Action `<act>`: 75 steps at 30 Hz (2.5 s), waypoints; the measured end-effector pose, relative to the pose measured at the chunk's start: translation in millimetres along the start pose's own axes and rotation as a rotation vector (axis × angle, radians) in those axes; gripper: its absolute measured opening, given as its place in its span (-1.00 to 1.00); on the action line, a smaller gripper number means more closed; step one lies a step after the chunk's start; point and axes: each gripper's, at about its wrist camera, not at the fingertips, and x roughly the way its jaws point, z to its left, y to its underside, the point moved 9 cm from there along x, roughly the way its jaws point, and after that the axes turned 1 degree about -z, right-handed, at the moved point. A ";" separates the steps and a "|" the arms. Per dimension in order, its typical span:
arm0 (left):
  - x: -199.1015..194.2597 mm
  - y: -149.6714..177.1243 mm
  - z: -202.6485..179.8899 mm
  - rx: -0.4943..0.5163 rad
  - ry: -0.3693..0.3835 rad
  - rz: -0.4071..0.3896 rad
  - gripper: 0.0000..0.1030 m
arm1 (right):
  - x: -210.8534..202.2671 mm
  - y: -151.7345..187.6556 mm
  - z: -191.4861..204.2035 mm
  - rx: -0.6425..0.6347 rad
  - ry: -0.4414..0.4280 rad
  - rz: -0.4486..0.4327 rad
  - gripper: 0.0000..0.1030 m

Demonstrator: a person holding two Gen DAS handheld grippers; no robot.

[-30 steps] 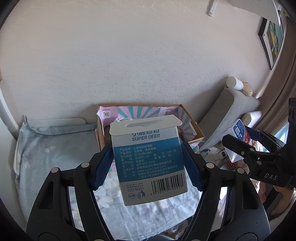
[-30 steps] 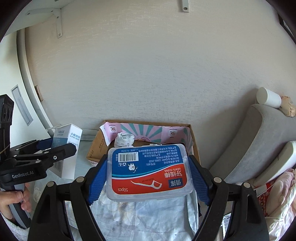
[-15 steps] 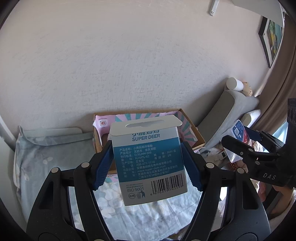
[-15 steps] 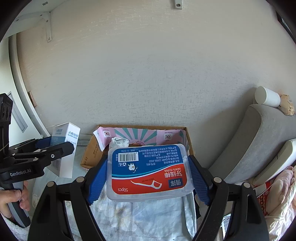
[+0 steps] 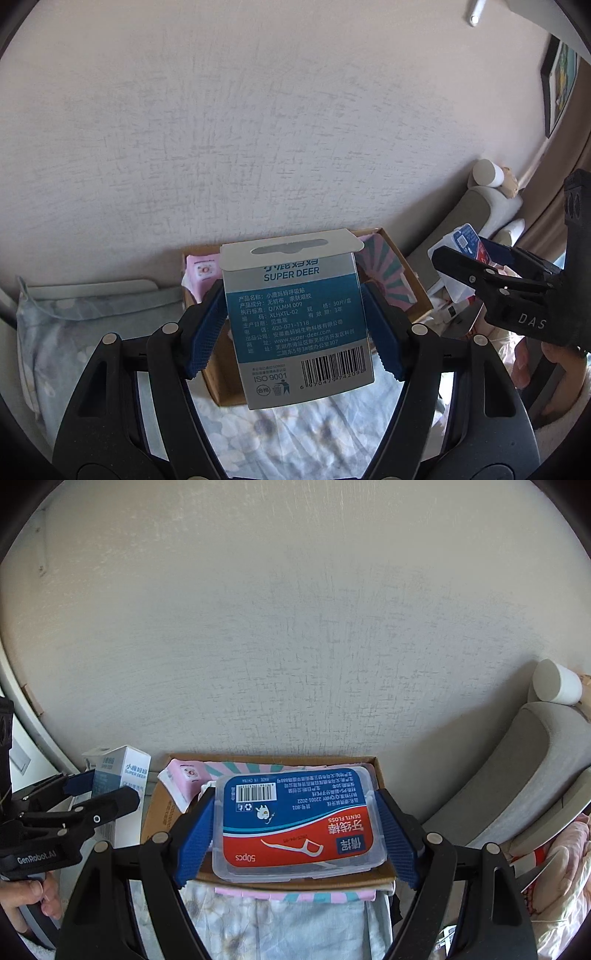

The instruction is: Organize objects

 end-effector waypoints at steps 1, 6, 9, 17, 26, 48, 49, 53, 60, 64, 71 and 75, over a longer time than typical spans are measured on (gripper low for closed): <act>6.1 -2.4 2.4 -0.004 0.004 0.008 0.34 | 9.1 -2.6 -1.2 0.004 0.000 0.012 0.52; 42.8 -11.8 13.4 -0.003 0.007 0.054 0.34 | 47.0 -9.2 -5.4 0.026 -0.006 0.066 0.52; 65.0 -12.5 17.7 -0.002 0.011 0.086 0.34 | 68.1 -8.5 -7.1 0.043 -0.012 0.103 0.52; 110.4 5.5 28.6 0.005 0.010 0.186 0.33 | 115.5 7.7 -11.3 0.084 -0.012 0.203 0.52; 120.5 7.3 32.2 0.022 -0.007 0.209 0.32 | 125.2 21.6 -19.5 0.110 -0.017 0.251 0.52; 110.6 27.9 24.1 0.090 -0.063 0.263 1.00 | 126.4 28.1 -25.5 0.122 -0.054 0.342 0.99; 109.3 27.6 24.1 0.088 -0.063 0.259 1.00 | 125.4 28.3 -25.4 0.120 -0.054 0.342 0.99; 104.1 26.1 24.8 0.086 -0.071 0.246 1.00 | 129.6 20.4 -13.1 0.115 -0.055 0.339 0.99; 75.9 12.5 27.3 0.077 -0.088 0.191 1.00 | 118.9 13.8 -8.3 0.104 -0.061 0.312 0.99; 52.1 0.8 28.9 0.074 -0.108 0.150 1.00 | 100.6 1.4 -2.1 0.076 -0.052 0.278 0.99; -19.3 -21.6 39.6 0.016 -0.154 0.035 1.00 | 51.1 -26.4 15.3 0.053 -0.069 0.187 0.99; -60.7 -23.7 48.0 -0.010 -0.197 -0.030 1.00 | 22.6 -34.1 27.2 0.037 -0.079 0.135 0.99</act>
